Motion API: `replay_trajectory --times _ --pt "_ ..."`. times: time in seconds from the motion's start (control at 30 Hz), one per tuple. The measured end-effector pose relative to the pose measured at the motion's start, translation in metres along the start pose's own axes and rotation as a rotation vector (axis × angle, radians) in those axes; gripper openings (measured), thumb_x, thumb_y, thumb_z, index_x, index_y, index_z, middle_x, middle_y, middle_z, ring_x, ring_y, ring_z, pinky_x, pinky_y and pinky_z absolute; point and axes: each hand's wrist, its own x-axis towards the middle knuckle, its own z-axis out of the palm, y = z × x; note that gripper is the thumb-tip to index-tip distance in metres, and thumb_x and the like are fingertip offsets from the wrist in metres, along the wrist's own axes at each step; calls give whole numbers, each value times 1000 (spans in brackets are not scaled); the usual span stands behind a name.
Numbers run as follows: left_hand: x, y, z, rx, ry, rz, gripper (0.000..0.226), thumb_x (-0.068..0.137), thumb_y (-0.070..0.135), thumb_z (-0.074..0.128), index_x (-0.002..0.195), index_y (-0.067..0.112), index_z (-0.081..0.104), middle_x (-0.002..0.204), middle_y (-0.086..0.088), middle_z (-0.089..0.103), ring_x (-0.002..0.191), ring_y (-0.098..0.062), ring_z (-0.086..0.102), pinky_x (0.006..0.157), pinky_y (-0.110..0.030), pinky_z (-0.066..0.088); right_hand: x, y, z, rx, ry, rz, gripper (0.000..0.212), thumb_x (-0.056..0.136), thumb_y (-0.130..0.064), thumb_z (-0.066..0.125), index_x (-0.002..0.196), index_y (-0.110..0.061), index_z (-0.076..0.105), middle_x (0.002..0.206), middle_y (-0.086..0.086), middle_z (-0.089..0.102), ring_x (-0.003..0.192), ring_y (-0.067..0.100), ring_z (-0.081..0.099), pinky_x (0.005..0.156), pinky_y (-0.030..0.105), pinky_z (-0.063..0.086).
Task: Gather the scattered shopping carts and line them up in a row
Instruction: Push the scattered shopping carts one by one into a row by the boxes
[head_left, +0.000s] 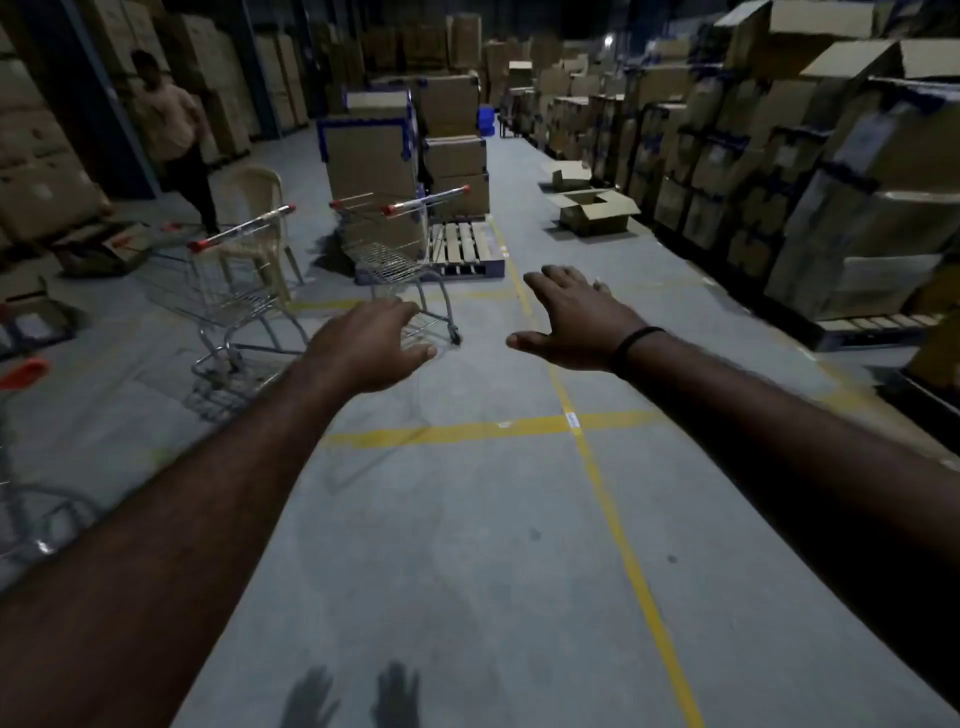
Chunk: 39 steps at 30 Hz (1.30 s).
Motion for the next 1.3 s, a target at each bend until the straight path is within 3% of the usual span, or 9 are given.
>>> replay_trajectory --times 0.1,0.23,0.43,0.7,0.9,1.03,1.3 --pt "41 1 33 -16 -51 -12 63 92 57 61 144 22 51 148 -2 51 135 -25 47 102 -40 43 38 24 28 13 -14 3 81 91 -61 56 152 -15 29 158 9 31 146 27 24 116 54 26" --pt "115 -4 78 14 -126 -10 59 92 55 61 141 22 54 144 -1 53 131 -24 49 96 -38 43 107 68 77 29 -46 6 81 91 -61 56 153 -15 28 160 11 26 148 28 20 117 56 23" --pt "241 -15 122 54 -210 -63 58 93 54 61 140 20 54 141 -2 56 131 -24 49 101 -39 45 226 144 126 31 -80 -18 79 92 -60 55 152 -17 29 164 12 18 151 30 11 118 59 18" --pt "369 -27 190 8 -327 -103 66 94 57 58 148 21 47 149 -3 48 137 -24 43 105 -37 41 347 220 167 43 -192 -16 76 92 -60 55 151 -17 31 162 11 22 150 29 14 118 58 20" --pt "466 -57 236 -112 -369 -156 66 93 58 60 146 20 49 150 -1 49 136 -22 46 107 -37 42 440 255 199 131 -221 -9 75 93 -59 55 152 -17 33 159 9 32 146 27 29 116 50 28" --pt "554 -99 268 -110 -426 -140 66 93 62 58 143 19 55 146 -3 55 132 -23 52 103 -36 45 523 274 216 166 -239 8 70 94 -56 56 150 -18 38 149 6 49 133 25 48 103 38 43" --pt "741 -168 302 -185 -358 -71 62 92 61 59 137 18 60 141 -4 59 126 -25 57 100 -39 48 704 302 254 165 -242 21 64 94 -54 58 145 -17 46 145 5 54 130 23 52 101 37 46"
